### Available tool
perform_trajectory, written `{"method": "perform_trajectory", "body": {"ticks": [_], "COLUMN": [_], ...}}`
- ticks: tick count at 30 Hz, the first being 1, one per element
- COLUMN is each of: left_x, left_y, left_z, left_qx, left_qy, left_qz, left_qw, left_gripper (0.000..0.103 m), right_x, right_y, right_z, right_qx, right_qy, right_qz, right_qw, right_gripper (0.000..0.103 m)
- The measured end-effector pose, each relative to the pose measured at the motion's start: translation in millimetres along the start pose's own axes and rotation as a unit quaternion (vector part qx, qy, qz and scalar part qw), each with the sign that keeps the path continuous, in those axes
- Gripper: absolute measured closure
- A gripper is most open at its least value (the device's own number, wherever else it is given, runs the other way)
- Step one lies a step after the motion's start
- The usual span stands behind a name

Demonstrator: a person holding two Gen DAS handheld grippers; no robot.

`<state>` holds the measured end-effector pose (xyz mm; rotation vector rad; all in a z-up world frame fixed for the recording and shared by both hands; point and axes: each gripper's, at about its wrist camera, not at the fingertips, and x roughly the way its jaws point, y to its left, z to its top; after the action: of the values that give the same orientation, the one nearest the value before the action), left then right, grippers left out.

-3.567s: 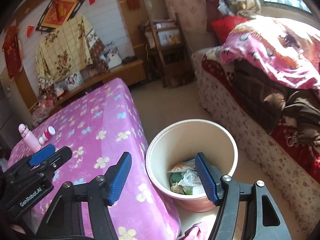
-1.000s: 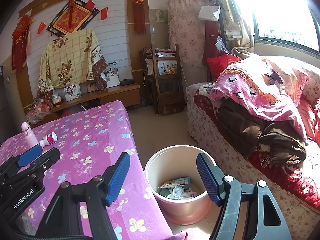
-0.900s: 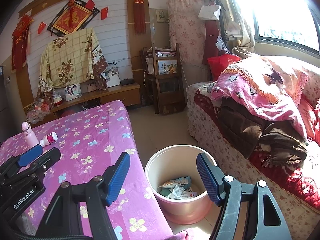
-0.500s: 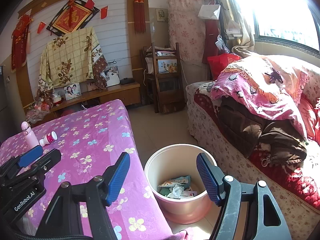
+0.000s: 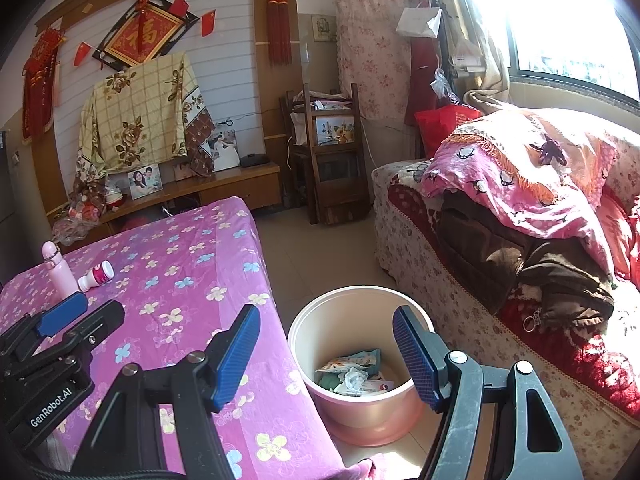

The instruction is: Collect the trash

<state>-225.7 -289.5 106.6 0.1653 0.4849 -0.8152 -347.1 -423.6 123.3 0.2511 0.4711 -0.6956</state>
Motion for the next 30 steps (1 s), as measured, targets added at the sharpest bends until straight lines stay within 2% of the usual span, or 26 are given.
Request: {"method": "perform_trajectory", "body": {"ticks": [30], "left_x": [3.8], "left_y": [-2.4], "left_z": [-1.1], "left_qx": [0.005], "left_qy": [0.016], "left_qz": [-0.018], "left_qw": [0.9997], "left_gripper": [0.043], "right_x": [5.4], "right_y": [-4.0], "right_z": [-4.3], "right_qx": [0.001], "right_qy": [0.011], "right_qz": [-0.002], "right_qw": [1.000], "right_gripper": [0.030]}}
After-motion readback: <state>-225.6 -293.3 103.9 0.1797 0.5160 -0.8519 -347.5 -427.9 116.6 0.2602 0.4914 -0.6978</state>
